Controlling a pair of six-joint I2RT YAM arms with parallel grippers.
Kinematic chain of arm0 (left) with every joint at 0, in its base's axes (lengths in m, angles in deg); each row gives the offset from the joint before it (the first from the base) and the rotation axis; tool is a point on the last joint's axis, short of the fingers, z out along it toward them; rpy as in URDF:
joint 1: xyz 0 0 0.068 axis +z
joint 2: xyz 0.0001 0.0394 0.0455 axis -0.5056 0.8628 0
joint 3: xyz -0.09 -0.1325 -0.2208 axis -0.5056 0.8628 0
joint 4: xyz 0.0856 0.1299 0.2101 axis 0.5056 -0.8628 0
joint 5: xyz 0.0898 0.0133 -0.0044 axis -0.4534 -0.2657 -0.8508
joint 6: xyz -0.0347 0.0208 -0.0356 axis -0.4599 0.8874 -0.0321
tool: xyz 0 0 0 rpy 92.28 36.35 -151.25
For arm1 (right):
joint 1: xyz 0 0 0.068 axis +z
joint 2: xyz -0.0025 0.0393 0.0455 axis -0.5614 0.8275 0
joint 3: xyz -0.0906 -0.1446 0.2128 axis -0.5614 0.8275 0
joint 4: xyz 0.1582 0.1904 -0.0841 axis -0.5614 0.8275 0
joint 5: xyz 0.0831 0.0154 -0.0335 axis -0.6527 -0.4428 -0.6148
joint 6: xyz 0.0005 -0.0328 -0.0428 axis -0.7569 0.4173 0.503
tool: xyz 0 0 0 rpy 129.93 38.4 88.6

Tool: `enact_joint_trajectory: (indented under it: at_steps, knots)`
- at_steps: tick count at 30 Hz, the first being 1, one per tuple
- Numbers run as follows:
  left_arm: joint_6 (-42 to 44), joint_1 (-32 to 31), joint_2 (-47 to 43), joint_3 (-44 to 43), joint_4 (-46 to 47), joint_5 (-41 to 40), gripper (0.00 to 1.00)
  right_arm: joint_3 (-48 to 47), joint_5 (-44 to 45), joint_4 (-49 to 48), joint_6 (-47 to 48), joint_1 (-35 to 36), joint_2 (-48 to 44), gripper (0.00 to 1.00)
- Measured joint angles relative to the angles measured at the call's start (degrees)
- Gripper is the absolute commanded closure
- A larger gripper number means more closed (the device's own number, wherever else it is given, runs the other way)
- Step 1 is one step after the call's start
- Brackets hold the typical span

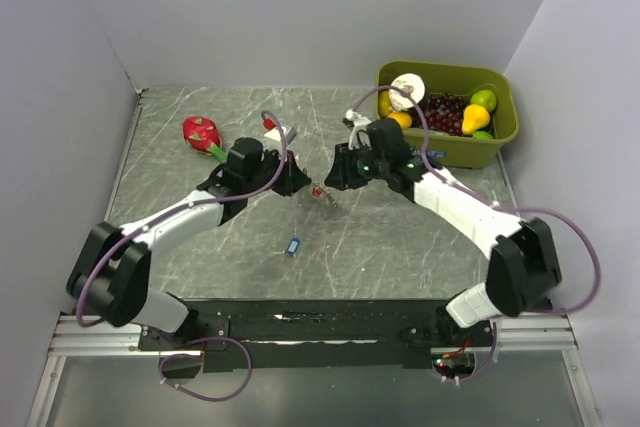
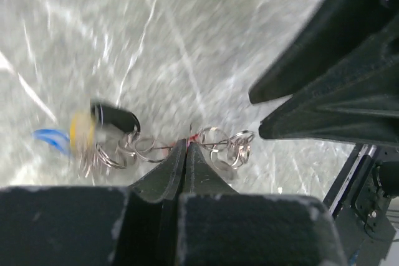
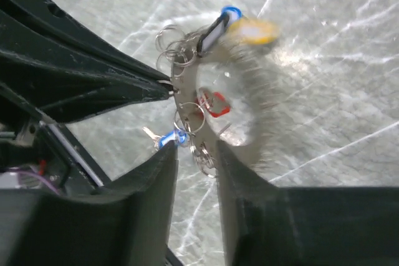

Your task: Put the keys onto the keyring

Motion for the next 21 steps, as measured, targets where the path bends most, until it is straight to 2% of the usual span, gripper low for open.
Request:
enact_joint_trajectory:
  at_steps: [1,3,7,10,16,21]
  knots:
    - [0.7,-0.15,-1.38,0.37,0.96,0.39,0.99,1.29,-0.61,-1.25,0.35,-0.37,-1.97,0.44]
    - [1.81,-0.39,-4.07,1.9,3.58,0.98,0.99,3.63,-1.86,-3.56,0.79,-1.38,-5.46,0.38]
    - [3.72,-0.55,-8.72,5.57,7.96,2.78,0.99,7.52,-5.25,-8.11,1.38,-4.17,-11.06,0.17]
    - [5.6,-0.59,-11.28,6.84,10.01,5.62,0.99,9.92,-9.05,-11.28,1.64,-5.81,-14.03,0.07]
    - [9.7,-0.59,-15.19,7.17,13.42,14.49,0.99,13.11,-18.49,-18.16,2.25,-6.6,-18.73,0.02]
    - [10.73,-0.59,-16.2,7.52,17.09,22.05,0.99,15.26,-27.8,-26.27,1.11,-6.6,-21.35,0.05]
